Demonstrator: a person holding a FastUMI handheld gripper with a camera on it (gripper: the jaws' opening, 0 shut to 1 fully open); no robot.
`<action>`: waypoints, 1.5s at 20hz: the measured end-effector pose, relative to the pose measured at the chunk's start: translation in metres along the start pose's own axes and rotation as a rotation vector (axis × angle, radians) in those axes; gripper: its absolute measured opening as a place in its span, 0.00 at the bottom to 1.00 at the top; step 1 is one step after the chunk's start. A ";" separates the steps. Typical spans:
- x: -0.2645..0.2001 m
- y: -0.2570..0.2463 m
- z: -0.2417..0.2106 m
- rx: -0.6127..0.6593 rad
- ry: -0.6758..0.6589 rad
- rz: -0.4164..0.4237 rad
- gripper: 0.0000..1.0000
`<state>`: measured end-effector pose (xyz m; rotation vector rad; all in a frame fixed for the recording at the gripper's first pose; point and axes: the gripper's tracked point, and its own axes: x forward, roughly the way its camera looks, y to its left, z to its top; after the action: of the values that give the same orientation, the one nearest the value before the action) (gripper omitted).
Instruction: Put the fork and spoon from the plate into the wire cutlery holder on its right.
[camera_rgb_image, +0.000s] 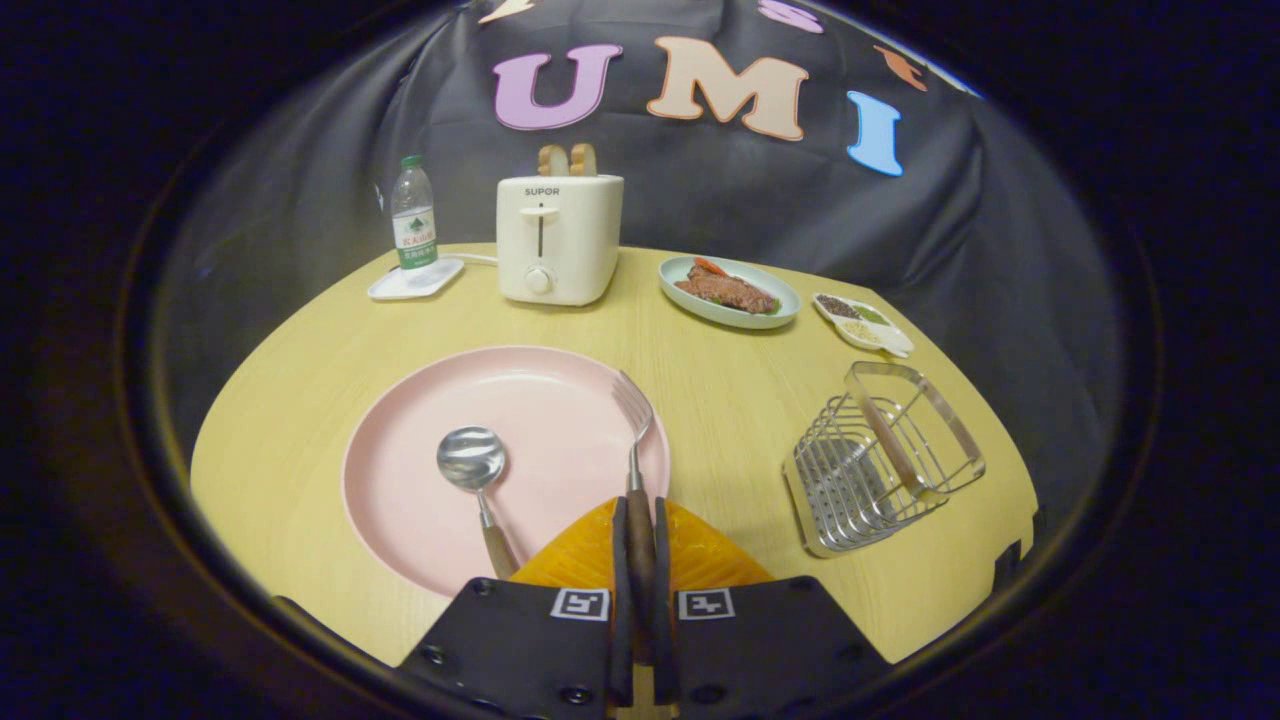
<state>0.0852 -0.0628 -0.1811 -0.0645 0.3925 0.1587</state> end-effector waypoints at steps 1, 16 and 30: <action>-0.001 0.001 0.000 -0.003 -0.003 0.005 0.11; -0.008 0.000 0.003 -0.065 -0.012 -0.057 0.14; -0.021 0.006 0.028 -0.127 -0.054 -0.065 0.03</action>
<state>0.0756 -0.0577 -0.1470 -0.1971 0.3260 0.1204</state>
